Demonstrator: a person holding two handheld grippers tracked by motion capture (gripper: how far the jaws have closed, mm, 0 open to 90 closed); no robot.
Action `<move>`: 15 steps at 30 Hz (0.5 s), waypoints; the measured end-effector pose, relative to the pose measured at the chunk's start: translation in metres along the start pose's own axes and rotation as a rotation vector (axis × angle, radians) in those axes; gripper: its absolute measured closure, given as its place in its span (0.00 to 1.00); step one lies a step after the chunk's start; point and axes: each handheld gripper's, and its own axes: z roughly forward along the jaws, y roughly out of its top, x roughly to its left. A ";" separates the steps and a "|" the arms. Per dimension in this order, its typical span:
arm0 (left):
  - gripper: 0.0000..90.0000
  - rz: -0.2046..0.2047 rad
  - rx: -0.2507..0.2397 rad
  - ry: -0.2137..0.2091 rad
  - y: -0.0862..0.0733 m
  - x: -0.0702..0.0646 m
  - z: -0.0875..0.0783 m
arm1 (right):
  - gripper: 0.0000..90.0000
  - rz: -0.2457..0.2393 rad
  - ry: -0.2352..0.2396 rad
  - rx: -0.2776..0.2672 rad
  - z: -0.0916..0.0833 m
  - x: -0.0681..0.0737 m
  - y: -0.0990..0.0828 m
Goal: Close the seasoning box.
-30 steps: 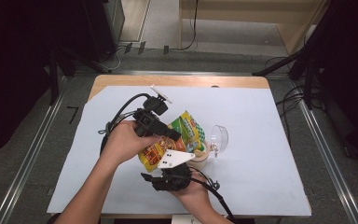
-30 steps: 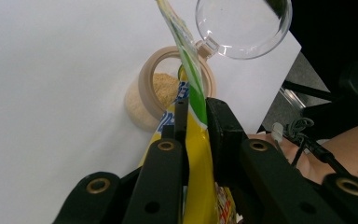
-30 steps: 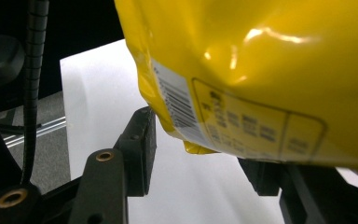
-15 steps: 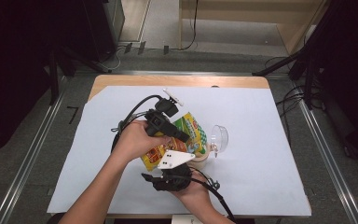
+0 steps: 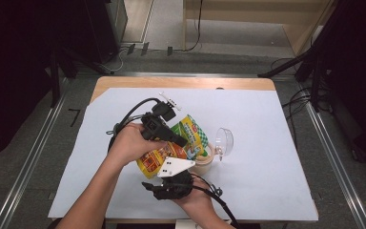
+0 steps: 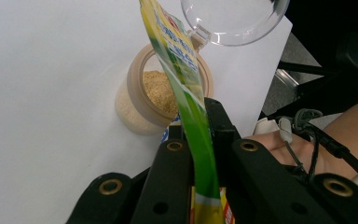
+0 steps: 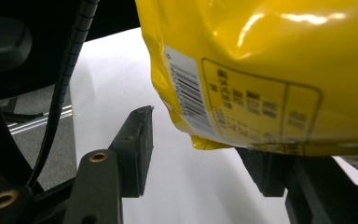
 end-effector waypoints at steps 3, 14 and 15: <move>1.00 0.004 -0.007 0.004 -0.002 0.000 -0.004 | 0.52 0.002 0.005 0.002 0.000 0.000 -0.001; 1.00 0.008 -0.024 -0.001 -0.009 0.002 -0.017 | 0.48 0.026 0.023 -0.012 -0.002 -0.003 -0.001; 1.00 0.010 -0.023 0.000 -0.009 0.002 -0.018 | 0.48 0.029 0.025 -0.013 -0.001 -0.004 -0.002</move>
